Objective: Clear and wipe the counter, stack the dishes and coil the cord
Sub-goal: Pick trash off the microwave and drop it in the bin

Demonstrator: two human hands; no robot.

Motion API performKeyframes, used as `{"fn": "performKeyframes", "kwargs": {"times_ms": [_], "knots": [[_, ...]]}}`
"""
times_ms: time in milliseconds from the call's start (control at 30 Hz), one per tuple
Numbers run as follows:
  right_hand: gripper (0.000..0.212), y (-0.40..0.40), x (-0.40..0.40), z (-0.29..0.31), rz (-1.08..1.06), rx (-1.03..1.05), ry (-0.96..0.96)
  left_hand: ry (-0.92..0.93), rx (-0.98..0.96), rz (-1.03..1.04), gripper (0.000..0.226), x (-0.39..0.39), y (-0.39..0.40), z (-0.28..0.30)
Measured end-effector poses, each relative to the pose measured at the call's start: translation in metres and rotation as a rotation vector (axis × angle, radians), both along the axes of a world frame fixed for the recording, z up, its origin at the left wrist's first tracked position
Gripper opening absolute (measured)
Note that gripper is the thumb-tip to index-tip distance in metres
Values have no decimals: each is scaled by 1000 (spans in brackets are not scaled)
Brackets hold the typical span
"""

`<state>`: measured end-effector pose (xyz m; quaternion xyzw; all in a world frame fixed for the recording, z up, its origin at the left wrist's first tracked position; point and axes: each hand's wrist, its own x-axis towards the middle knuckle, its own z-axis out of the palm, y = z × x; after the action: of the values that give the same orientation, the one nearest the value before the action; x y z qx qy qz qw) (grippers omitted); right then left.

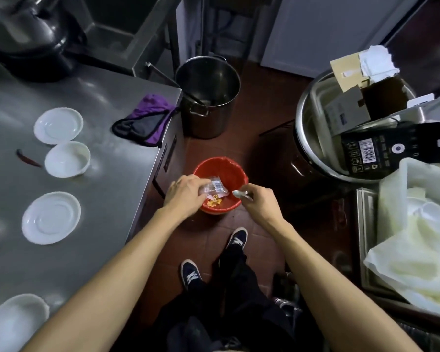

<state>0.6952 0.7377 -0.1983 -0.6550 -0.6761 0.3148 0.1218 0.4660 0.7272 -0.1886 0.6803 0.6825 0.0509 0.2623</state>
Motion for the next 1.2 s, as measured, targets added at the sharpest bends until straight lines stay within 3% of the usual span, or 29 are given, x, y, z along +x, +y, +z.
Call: {"fn": "performKeyframes", "kwargs": {"times_ms": [267,633,1000,1200], "knots": [[17,72,32,-40,-54,-136,46,83,-92,5,46,25,64,-21],[21,152,52,-108,41,-352,19,99,-251,110,40,55,144,-64],[18,171,31,-235,-145,-564,36,-7,-489,122,38,48,186,-216],[20,179,23,-310,-221,-629,60,-24,-529,120,40,45,199,-296]]}}
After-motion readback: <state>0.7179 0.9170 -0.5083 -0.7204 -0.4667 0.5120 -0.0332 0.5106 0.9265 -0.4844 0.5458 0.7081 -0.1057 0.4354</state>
